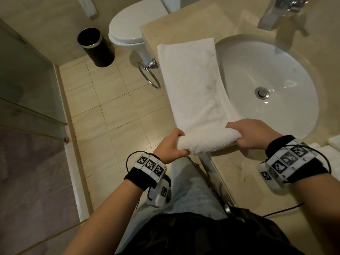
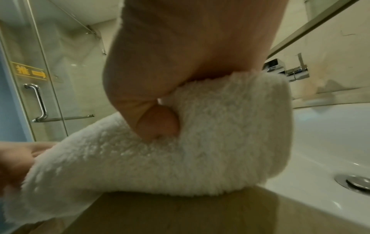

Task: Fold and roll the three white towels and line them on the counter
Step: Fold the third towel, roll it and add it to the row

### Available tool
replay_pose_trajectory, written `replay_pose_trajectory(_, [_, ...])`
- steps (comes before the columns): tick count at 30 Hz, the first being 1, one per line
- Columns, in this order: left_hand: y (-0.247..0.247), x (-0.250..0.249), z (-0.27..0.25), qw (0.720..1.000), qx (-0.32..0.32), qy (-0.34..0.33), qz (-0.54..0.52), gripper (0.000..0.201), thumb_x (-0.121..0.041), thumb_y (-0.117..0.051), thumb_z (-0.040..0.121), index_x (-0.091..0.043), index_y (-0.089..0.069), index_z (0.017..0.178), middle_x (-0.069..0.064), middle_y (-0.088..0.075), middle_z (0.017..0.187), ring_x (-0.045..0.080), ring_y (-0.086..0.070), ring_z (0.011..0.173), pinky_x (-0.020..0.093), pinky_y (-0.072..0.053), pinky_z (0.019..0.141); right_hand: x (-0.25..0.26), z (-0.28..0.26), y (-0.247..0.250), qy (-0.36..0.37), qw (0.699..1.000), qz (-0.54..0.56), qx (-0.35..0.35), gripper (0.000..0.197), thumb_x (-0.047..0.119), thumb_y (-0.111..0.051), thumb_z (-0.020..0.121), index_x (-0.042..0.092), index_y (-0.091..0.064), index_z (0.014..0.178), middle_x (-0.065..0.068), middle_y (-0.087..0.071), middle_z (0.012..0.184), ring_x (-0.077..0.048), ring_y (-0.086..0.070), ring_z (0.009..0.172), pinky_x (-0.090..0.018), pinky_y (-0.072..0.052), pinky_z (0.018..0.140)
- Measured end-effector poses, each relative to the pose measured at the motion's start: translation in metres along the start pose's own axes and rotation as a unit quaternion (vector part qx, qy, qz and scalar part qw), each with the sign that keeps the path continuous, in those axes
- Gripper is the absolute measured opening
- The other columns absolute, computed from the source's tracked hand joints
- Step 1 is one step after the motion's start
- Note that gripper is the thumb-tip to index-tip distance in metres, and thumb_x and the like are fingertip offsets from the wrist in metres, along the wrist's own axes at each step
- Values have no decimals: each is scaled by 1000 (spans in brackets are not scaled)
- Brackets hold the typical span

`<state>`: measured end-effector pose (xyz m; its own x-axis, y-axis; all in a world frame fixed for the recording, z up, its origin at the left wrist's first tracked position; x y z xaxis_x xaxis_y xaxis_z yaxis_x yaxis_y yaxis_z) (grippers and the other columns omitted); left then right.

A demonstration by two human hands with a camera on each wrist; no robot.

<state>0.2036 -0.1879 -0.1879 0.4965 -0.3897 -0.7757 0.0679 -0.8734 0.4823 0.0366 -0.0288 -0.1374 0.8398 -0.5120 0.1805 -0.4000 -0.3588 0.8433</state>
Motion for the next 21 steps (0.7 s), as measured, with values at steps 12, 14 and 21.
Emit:
replay_pose_trajectory(12, [-17,13,6,867,33,165,-468,31,1,-61,80,-17,-52,105,6,-59,107,20,-59,93,32,-54,78,-10,25,13,-41,988,108,105,26,28,-48,53,24,-49,79,-2,-53,84,-24,-51,82,-27,-33,57])
replay_pose_trajectory(14, [-16,14,7,865,19,182,-467,23,1,-57,85,-11,-54,105,6,-61,102,17,-61,87,29,-54,74,-13,27,13,-46,986,128,101,35,30,-48,51,18,-54,83,-6,-57,88,-24,-52,82,-27,-35,59])
replay_pose_trajectory(21, [-16,19,8,845,-16,226,-484,29,-6,-59,85,-4,-55,114,13,-55,109,21,-56,86,32,-58,68,-36,28,14,-128,956,264,30,43,31,-66,61,22,-51,100,-9,-57,100,-24,-51,83,-29,-40,63])
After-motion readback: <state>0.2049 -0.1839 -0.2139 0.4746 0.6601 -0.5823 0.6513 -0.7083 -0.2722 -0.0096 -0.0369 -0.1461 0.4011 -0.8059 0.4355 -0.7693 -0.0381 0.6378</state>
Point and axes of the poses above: each hand's wrist, its own z-axis towards the middle knuckle, its own y-axis out of the back of the hand, x = y × z, the point moved 5 cm from there along z, towards the middle knuckle
